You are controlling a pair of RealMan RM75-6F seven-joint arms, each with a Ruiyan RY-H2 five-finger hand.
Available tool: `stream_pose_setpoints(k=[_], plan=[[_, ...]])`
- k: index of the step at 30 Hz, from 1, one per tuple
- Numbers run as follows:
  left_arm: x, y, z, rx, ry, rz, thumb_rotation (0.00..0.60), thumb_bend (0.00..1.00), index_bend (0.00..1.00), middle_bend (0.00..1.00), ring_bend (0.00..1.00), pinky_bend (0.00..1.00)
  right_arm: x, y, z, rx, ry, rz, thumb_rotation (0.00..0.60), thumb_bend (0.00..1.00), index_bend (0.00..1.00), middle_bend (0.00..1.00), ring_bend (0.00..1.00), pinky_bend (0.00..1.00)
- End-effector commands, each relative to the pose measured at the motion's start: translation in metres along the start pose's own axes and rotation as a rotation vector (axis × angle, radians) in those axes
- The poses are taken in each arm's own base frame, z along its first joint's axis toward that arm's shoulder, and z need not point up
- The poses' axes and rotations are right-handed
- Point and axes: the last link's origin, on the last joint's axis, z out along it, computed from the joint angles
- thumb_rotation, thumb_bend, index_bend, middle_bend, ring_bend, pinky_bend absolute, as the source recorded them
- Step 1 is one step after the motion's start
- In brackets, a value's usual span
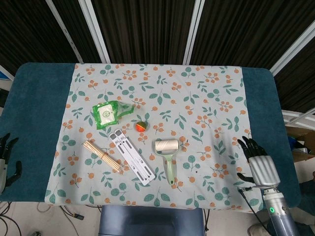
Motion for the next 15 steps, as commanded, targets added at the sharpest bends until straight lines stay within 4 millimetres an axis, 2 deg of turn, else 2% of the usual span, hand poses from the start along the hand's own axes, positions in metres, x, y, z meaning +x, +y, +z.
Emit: stream_pose_setpoints(k=[1,6,10,15], plan=[[-0.001,0.000,-0.001,0.009,-0.010,-0.005,0.600,0.55,0.11,0.00,0.00,0.00,0.013,-0.019,0.059,0.065,-0.033,0.037,0.600,0.16,0.02,0.06,0.07,0.21],[-0.001,0.000,-0.001,0.019,-0.013,-0.012,0.600,0.55,0.11,0.00,0.00,0.00,0.014,-0.042,0.103,0.089,-0.088,0.082,0.600,0.16,0.01,0.06,0.08,0.21],[-0.002,0.000,-0.001,0.035,-0.021,-0.023,0.600,0.55,0.11,0.00,0.00,0.00,0.013,-0.069,0.131,0.121,-0.119,0.112,0.600,0.16,0.01,0.06,0.08,0.21],[-0.002,0.000,-0.001,0.048,-0.016,-0.023,0.600,0.55,0.11,0.00,0.00,0.00,0.003,-0.103,0.157,0.178,-0.167,0.055,0.600,0.17,0.01,0.09,0.10,0.21]])
